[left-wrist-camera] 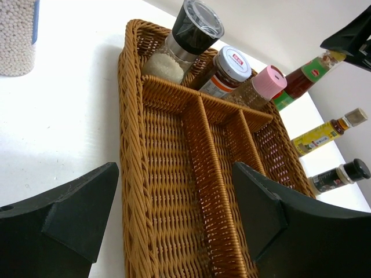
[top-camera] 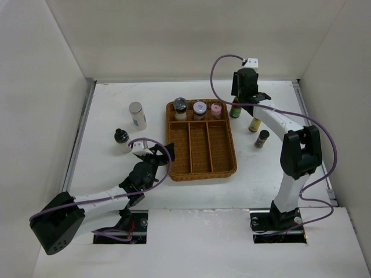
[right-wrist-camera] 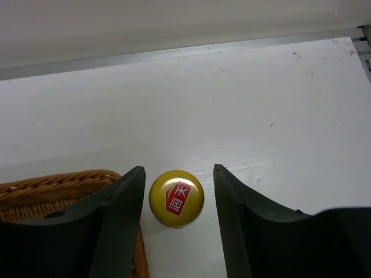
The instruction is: Organize the condiment bottles
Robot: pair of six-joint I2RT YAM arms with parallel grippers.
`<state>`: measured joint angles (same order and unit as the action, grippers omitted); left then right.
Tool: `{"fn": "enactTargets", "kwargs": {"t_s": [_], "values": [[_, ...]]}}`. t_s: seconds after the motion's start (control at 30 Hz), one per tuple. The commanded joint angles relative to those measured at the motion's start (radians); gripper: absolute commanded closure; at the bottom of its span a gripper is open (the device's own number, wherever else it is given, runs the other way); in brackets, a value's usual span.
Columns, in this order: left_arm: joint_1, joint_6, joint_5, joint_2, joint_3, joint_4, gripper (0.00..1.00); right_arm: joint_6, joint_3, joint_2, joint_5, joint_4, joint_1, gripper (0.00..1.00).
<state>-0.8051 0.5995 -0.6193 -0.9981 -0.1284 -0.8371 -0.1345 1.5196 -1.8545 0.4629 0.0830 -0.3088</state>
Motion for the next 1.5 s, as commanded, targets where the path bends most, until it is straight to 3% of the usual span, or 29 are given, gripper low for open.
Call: {"fn": "enactTargets", "kwargs": {"t_s": [0.0,0.07,0.23,0.33,0.63,0.9,1.17,1.47], "values": [[0.005,0.013,0.012,-0.004,-0.014,-0.060,0.21,-0.001,0.044,-0.006,-0.001,-0.005,0.000,0.43],[0.007,0.013,0.013,-0.004,-0.014,-0.060,0.21,-0.004,0.044,-0.009,-0.001,-0.005,0.000,0.45],[0.011,0.013,0.013,-0.001,-0.013,-0.060,0.21,-0.004,0.044,-0.008,-0.001,-0.009,0.000,0.69],[0.013,0.013,0.013,-0.004,-0.013,-0.060,0.21,-0.011,0.034,0.027,0.013,-0.038,0.001,0.75],[0.013,0.014,0.016,-0.007,-0.014,-0.060,0.21,0.025,-0.007,0.319,0.077,-0.097,-0.008,0.74],[0.013,0.017,0.024,0.004,-0.013,-0.056,0.21,0.039,-0.105,0.460,0.092,-0.069,-0.149,0.74],[0.013,0.017,0.024,-0.005,-0.014,-0.056,0.21,-0.019,-0.209,0.459,0.086,-0.123,-0.278,0.74],[0.014,0.017,0.026,0.003,-0.013,-0.059,0.21,-0.010,-0.295,0.356,0.094,-0.233,-0.338,0.74]]}}
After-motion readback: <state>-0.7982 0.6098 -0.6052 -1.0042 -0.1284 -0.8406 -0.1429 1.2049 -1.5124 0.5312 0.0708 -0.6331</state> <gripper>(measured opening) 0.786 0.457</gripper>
